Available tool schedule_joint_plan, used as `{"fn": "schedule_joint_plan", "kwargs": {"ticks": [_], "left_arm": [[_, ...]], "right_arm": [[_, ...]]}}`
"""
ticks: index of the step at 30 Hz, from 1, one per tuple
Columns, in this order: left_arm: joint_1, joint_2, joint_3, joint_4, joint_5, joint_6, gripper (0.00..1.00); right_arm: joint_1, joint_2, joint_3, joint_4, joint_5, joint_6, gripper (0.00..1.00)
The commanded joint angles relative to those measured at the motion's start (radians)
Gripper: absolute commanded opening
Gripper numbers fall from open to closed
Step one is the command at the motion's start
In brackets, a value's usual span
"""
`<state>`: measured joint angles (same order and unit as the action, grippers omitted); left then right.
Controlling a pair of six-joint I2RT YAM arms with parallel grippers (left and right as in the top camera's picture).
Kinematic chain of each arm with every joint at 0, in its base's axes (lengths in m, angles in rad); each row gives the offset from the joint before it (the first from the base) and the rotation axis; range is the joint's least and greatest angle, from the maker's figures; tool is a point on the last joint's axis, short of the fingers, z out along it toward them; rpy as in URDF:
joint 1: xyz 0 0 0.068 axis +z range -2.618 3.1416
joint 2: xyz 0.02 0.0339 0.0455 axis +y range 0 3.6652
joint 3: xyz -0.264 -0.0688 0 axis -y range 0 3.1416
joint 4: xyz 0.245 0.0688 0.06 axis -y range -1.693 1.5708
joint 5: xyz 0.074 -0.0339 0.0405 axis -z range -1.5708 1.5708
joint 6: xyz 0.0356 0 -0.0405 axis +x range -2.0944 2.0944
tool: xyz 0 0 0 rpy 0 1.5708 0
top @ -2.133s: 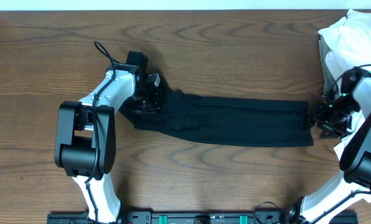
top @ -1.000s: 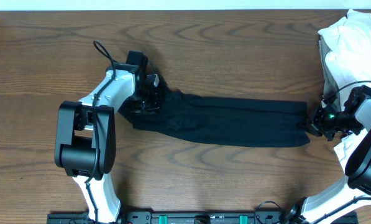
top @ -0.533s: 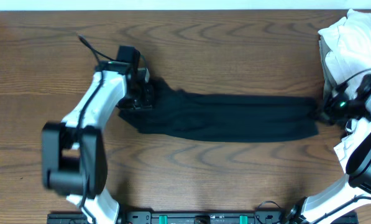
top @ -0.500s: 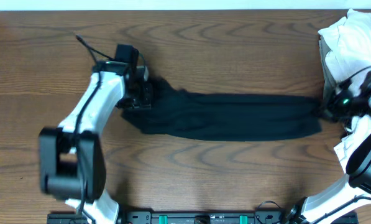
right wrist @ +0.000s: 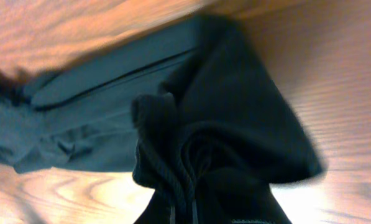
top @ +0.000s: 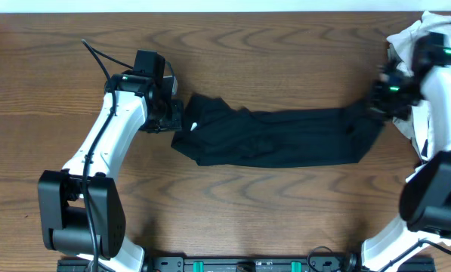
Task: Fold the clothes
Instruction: 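Fold the strip's right end leftward over the middle with the right gripper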
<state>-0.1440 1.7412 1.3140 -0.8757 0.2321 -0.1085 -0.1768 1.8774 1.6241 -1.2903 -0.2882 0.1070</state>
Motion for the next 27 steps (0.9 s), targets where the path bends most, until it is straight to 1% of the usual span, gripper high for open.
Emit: {"fn": "schedule_joint_plan", "kwargs": {"ticks": [1, 5, 8, 15, 16, 17, 18, 19, 21, 22, 27], "left_arm": [[0.003, 0.003, -0.001, -0.013, -0.008, -0.002, 0.47], [0.003, 0.003, -0.001, -0.021, -0.007, -0.002, 0.47], [0.003, 0.003, -0.001, -0.027, -0.007, -0.002, 0.47], [0.003, 0.003, -0.001, -0.043, -0.007, -0.002, 0.47], [0.003, 0.003, -0.001, -0.044, -0.007, -0.002, 0.47], [0.003, 0.003, -0.001, -0.045, -0.007, -0.002, 0.47], [0.003, 0.003, -0.001, -0.045, -0.007, -0.002, 0.47], [0.003, 0.003, -0.001, -0.044, -0.007, -0.002, 0.47], [0.003, 0.003, -0.001, -0.044, -0.007, -0.002, 0.47], [0.003, 0.003, -0.001, -0.044, -0.007, -0.002, 0.47], [0.003, 0.003, -0.001, -0.044, -0.007, -0.002, 0.47]], "right_arm": [[0.121, -0.012, 0.009, -0.002, 0.098, 0.109, 0.01], [0.273, -0.005, 0.004, 0.01, 0.198, 0.181, 0.01], [0.359, 0.009, -0.005, 0.016, 0.238, 0.234, 0.01], [0.483, 0.084, -0.006, 0.039, 0.239, 0.293, 0.02], [0.494, 0.094, -0.006, 0.045, 0.239, 0.302, 0.05], [0.505, 0.105, -0.006, 0.051, 0.236, 0.308, 0.11], [0.515, 0.111, -0.006, 0.056, 0.231, 0.307, 0.2], [0.526, 0.118, -0.006, 0.062, 0.228, 0.307, 0.26], [0.546, 0.12, -0.006, 0.07, 0.228, 0.307, 0.45], [0.552, 0.12, -0.006, 0.074, 0.229, 0.307, 0.49], [0.537, 0.118, -0.005, 0.067, 0.233, 0.281, 0.49]]}}
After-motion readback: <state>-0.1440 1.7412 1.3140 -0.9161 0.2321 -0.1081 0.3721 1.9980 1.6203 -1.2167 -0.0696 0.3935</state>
